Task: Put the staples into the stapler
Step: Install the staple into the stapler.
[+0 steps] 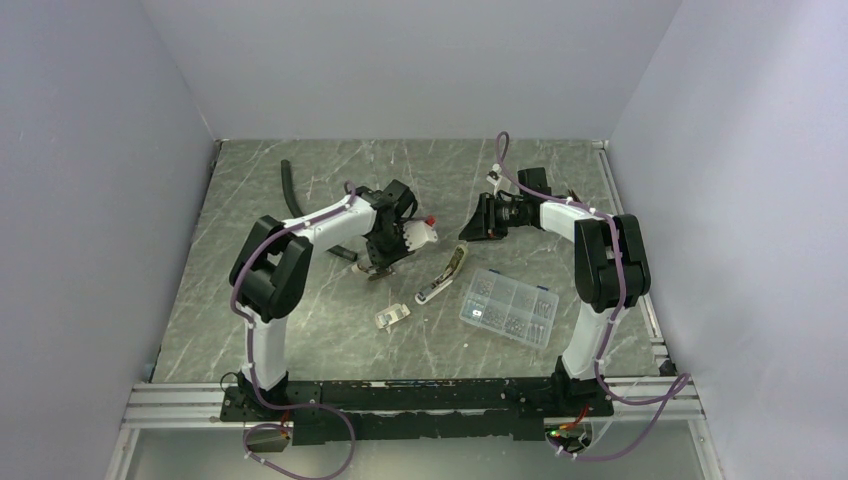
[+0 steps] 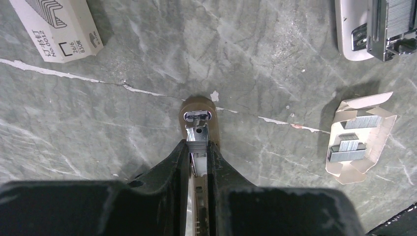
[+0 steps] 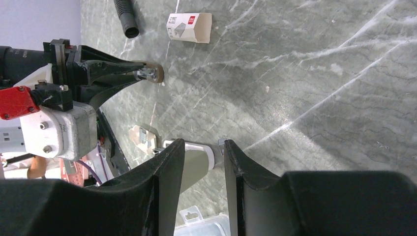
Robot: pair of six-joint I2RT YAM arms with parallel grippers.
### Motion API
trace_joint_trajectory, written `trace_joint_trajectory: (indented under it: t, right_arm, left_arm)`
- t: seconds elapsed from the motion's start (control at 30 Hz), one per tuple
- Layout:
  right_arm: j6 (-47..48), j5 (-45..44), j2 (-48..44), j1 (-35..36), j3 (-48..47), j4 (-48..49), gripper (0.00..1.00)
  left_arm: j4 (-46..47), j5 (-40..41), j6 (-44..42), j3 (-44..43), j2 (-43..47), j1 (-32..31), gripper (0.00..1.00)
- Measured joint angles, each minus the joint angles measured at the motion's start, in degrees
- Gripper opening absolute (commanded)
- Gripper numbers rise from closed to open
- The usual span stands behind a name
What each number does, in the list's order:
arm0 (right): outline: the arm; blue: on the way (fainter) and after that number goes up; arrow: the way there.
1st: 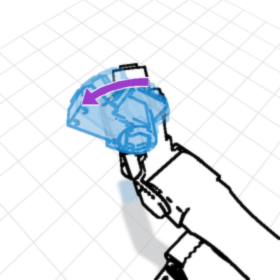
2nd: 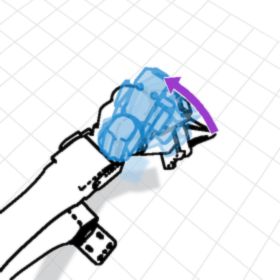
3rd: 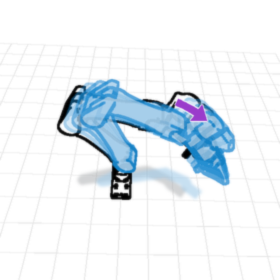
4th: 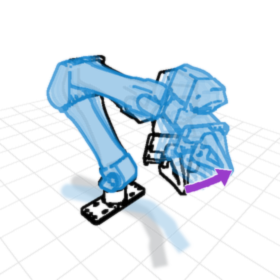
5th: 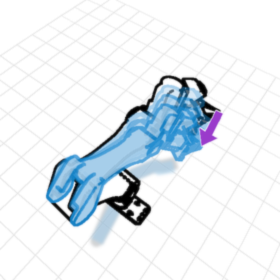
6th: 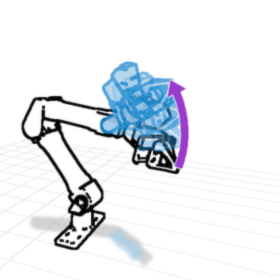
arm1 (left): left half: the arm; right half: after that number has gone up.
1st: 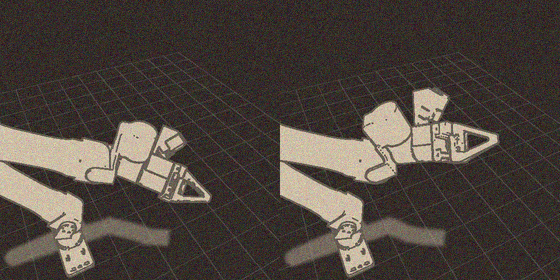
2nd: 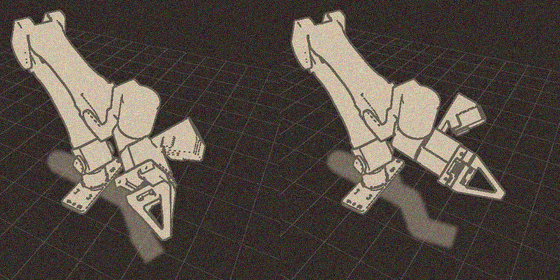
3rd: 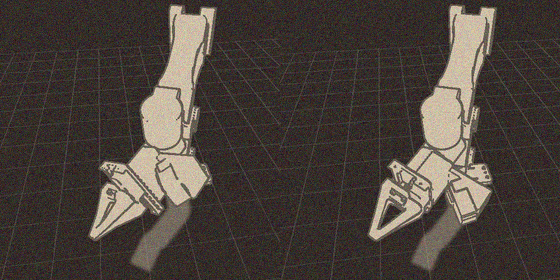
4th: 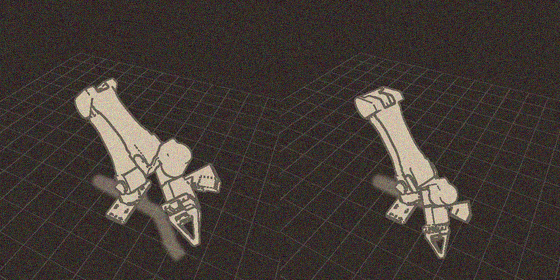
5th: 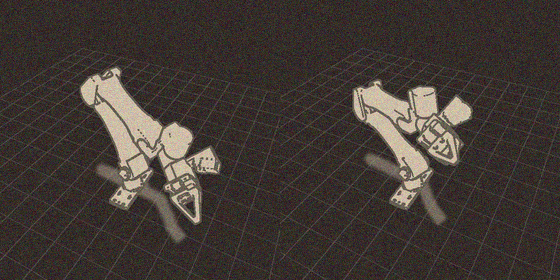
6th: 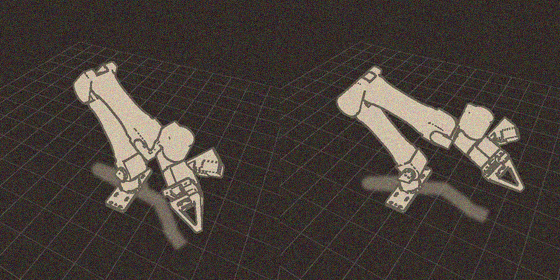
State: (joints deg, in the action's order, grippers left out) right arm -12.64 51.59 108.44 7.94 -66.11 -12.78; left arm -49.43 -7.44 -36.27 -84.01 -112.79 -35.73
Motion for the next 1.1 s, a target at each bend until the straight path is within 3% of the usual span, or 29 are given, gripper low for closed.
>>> trace_joint_trajectory:
  t: [1.1]
  right_arm:
    - [0.00, 0.00, 0.31, 0.00, 0.13, 0.02, 0.38]
  left_arm:
    - [0.48, -0.57, 0.55, 0.44, 0.02, 0.70, 0.11]
